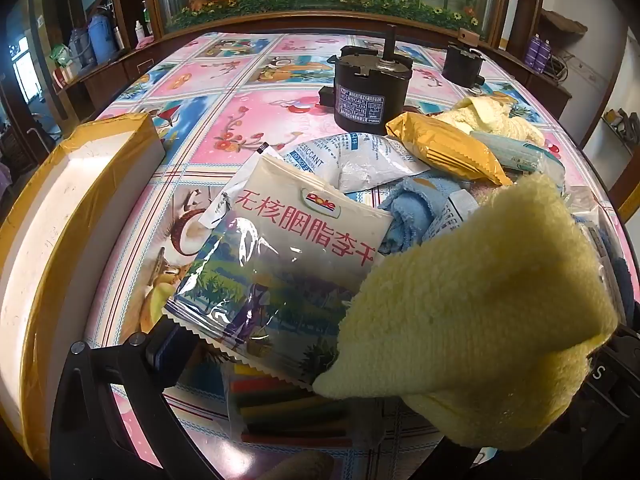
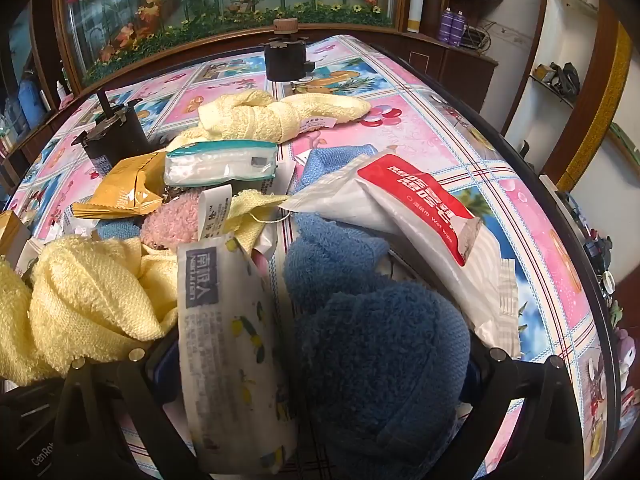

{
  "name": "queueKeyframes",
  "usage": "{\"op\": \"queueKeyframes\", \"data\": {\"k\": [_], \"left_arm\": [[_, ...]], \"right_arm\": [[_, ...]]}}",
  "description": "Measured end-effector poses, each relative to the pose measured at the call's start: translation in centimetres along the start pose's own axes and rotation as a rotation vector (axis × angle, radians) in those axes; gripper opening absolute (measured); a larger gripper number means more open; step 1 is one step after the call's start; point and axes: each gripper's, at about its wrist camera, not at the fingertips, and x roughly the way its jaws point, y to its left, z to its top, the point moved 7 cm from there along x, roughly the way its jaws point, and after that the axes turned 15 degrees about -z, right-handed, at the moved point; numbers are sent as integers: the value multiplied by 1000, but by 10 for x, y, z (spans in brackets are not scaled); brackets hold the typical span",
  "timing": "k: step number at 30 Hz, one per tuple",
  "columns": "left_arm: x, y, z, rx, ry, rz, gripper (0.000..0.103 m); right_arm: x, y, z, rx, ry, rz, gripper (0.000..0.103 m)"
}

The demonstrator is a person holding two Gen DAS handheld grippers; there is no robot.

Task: Organize soft objects
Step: 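Move both grippers toward the yellow towel on the pile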

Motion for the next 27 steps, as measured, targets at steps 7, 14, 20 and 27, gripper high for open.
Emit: {"op": "queueKeyframes", "data": {"k": [7, 14, 20, 27], "left_arm": [[-2, -1, -3, -13, 38, 11, 103], [-10, -6, -18, 28, 50, -26, 103], [-10, -8, -15, 35, 52, -51, 101], [-91, -3, -24, 40, -96, -250, 90]], "right_arm": [[0, 1, 0, -5, 0, 11, 103], [1, 2, -6, -61, 53, 29, 103], [-6, -3, -11, -86, 43, 42, 103], [-64, -23, -24, -65, -85, 87, 101]]}}
